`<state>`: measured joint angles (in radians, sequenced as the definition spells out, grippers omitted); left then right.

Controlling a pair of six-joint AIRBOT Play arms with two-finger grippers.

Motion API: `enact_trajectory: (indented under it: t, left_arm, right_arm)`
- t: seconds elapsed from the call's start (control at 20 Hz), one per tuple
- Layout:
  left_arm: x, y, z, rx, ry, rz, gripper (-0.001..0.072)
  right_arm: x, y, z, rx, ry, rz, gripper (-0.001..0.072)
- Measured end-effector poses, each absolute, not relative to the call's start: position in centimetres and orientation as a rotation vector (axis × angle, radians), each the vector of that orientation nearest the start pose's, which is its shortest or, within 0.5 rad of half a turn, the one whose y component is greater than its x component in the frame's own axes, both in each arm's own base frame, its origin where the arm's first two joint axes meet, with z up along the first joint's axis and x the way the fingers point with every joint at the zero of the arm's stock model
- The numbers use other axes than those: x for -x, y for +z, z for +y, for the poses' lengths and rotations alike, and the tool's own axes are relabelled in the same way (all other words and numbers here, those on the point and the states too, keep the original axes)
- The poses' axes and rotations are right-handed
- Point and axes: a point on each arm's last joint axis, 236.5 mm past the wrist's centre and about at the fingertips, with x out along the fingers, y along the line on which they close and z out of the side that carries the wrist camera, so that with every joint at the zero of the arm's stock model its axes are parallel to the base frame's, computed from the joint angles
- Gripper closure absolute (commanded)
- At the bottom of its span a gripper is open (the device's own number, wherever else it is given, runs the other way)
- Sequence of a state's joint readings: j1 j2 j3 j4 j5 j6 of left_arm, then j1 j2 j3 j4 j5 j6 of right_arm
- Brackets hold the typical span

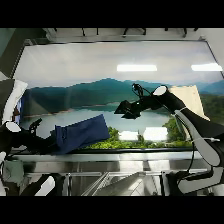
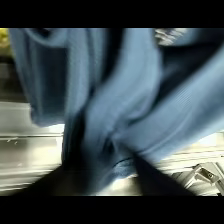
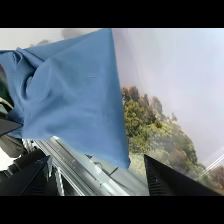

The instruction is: Fold the shirts.

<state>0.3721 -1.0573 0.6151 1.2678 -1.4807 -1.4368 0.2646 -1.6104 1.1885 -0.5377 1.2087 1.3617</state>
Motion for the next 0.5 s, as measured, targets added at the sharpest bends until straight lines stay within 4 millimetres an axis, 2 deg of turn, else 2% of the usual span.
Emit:
enact_trajectory:
  t: [0.15, 0.25, 0.5]
  left_arm:
    - [-16.5, -7.1, -0.6, 0.609, -0.013, 1.873, 0.0099]
    - [-17.3, -6.7, 0.7, 0.643, 0.050, 1.861, 0.0099]
    - [-23.2, -3.2, 5.2, 0.683, 0.219, 1.620, 0.0100]
  right_arm:
    - [-34.1, -1.2, 29.0, -0.712, 0.784, 1.528, 0.0072]
    - [-34.1, -1.3, 29.0, -0.706, 0.791, 1.525, 0.0072]
    - [-34.0, -1.4, 29.2, -0.690, 0.807, 1.519, 0.0071]
